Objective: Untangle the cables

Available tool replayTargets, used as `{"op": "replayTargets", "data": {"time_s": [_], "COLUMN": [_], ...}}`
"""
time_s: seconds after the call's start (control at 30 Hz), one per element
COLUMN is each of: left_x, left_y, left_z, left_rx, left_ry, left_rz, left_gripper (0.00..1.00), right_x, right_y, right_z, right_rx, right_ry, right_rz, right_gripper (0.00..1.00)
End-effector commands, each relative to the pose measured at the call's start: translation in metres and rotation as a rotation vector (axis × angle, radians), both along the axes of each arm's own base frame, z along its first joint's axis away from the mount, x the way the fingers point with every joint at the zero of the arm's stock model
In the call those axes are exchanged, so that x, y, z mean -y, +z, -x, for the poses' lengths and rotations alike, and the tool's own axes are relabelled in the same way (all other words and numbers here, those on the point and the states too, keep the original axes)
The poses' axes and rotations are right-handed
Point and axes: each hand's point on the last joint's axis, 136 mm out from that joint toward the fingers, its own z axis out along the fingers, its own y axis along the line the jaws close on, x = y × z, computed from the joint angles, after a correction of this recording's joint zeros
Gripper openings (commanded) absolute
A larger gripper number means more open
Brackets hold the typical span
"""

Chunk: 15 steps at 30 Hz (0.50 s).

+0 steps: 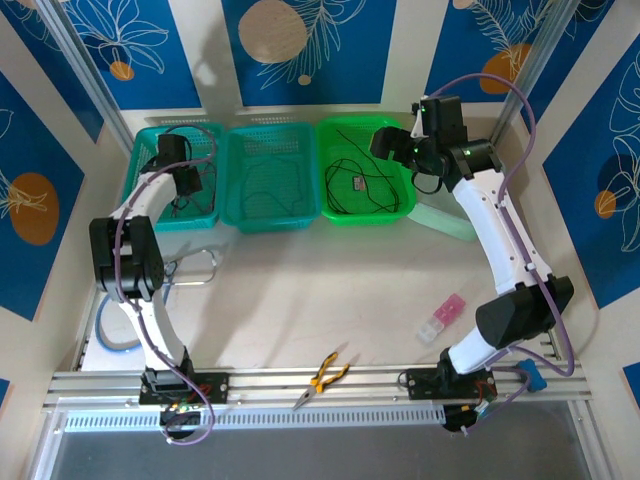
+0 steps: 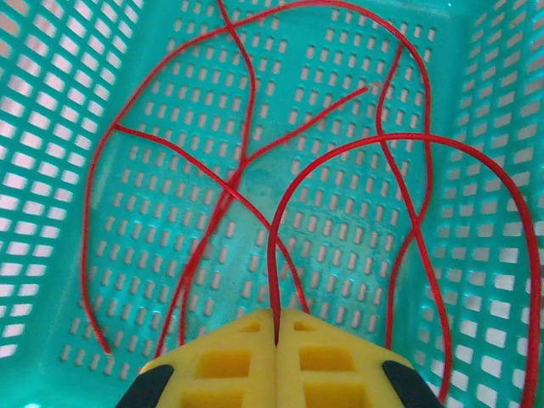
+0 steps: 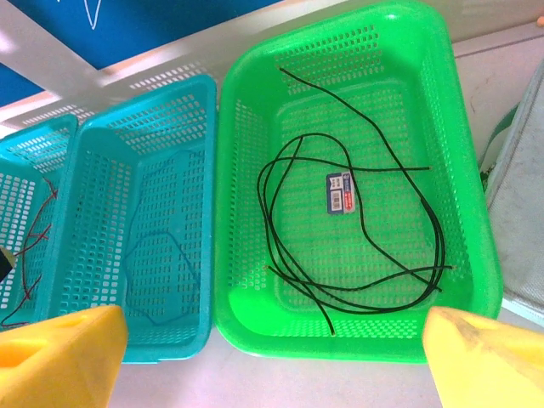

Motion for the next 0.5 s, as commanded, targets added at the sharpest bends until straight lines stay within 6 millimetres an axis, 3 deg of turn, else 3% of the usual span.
{"op": "replayTargets", "data": {"time_s": [0.0,0.27,0.4,0.47], "left_x": [-0.002,-0.012,-0.01,-0.011], "left_y": [-0.016,-0.034,-0.023,-0.011], "left_z": [0.0,0.005,0.004,0.004], "left_rx": [-0.047,-0.091,-0.042,-0.005], "left_ry": [0.045,0.081,0.074,0.077], "left_rz": [0.114,0.161,0.173,0.16], "left_gripper": [0.0,0.0,0.02,0.43], "right_x": [-0.001,-0.002,-0.003,-0.005], "right_y": [0.012,0.011,0.011,0.011], "right_z": [0.01,0.01,0.009,0.01], "right_rx": [0.028,0.029,0.031,0.033], "right_ry": [0.014,0.017,0.019,0.024], "right_rz": [-0.007,-0.01,-0.019,-0.018], "right_gripper": [0.9,0.91,0.91,0.91]}}
